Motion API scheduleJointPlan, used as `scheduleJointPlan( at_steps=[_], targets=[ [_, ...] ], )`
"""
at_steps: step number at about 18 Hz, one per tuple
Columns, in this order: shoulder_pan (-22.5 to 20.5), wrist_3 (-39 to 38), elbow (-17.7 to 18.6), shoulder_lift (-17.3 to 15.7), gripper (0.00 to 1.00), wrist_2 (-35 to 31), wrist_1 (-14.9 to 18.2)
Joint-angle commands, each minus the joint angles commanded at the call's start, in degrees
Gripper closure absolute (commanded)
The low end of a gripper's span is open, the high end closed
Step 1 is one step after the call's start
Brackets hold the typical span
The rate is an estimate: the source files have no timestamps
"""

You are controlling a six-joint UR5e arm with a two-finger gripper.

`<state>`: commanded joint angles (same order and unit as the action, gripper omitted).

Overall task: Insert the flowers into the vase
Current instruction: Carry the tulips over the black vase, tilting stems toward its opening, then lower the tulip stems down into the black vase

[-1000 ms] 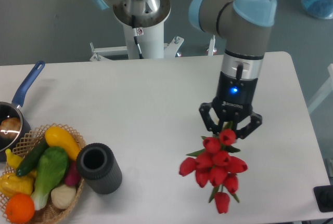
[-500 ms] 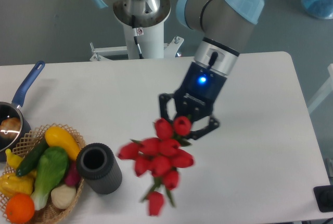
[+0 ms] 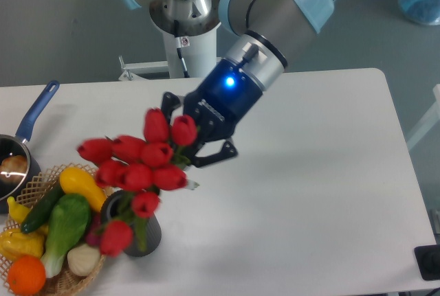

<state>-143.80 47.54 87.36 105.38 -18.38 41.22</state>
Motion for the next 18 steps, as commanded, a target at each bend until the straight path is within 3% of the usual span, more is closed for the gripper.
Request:
scheduleJointPlan(
  at_steps=[7, 18],
  targets=[
    [5.4, 5.1, -0.6, 3.5, 0.88, 1.2, -0.6],
    [7.4, 5.0, -1.1, 5.4, 0.84, 1.4, -0.6]
  ],
)
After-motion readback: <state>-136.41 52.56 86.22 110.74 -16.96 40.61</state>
